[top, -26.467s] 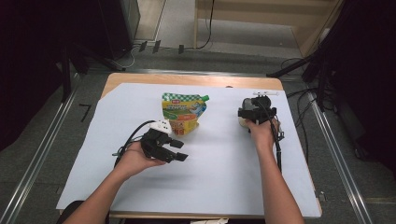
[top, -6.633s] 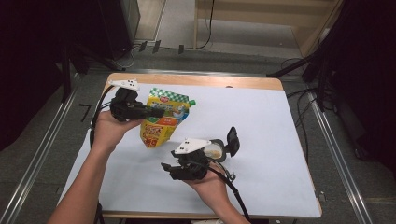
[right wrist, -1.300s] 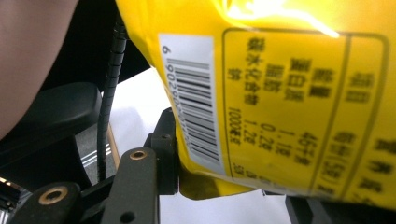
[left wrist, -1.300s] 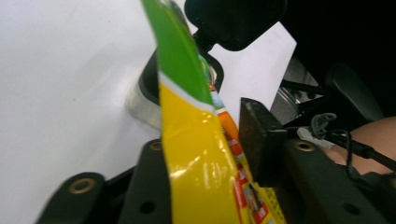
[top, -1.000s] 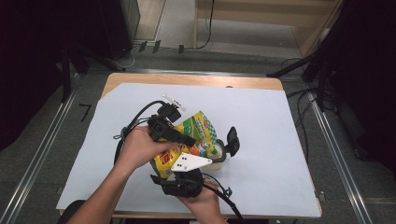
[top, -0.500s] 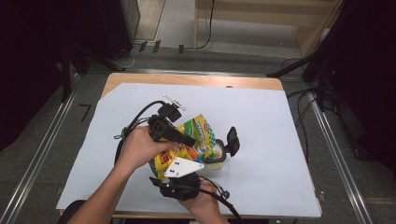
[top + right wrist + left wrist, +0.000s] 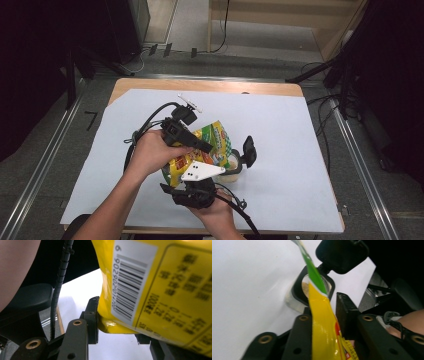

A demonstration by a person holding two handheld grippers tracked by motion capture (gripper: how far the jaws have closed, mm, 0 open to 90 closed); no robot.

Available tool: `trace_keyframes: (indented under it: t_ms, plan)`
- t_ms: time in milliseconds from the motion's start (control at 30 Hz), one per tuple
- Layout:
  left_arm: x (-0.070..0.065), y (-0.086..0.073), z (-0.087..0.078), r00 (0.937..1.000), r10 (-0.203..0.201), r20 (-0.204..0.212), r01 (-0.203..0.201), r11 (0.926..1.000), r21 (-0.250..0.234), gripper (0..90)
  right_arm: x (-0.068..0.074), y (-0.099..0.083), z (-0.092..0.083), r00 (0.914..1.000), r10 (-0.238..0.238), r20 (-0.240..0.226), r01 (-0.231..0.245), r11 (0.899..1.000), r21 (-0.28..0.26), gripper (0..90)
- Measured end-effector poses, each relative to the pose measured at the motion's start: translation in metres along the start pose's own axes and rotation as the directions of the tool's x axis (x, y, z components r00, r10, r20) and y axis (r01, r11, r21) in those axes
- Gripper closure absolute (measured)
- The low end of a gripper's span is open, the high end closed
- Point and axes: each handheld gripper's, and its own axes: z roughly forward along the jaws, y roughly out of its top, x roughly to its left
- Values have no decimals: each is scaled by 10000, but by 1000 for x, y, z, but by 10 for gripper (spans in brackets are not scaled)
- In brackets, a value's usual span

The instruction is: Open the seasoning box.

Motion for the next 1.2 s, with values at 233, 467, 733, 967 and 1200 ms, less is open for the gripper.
trace_keyframes:
  t_ms: [233, 467, 733, 967, 1200]
  plan:
    - [5, 3, -2, 9997, -207, -150, 207, 9998, 9, 859, 0, 3, 4, 9987, -516, -13, 516, 9979, 395, 601]
    - [4, 2, -5, 9999, -96, 53, 97, 9997, -224, 799, -4, 7, 4, 9975, -711, 16, 710, 9967, 389, 663]
    - [6, 1, -6, 9993, -197, 328, 205, 9995, -236, 753, -3, 6, 5, 9991, -417, 51, 415, 9989, 229, 663]
    - [4, 0, -6, 9997, -241, 91, 242, 9997, -104, 753, -1, 5, 4, 9988, -486, 97, 483, 9986, 219, 661]
    - [-1, -2, -10, 9984, -443, -349, 422, 9974, -585, 742, -1, 5, 1, 9985, -545, 106, 543, 9985, 116, 661]
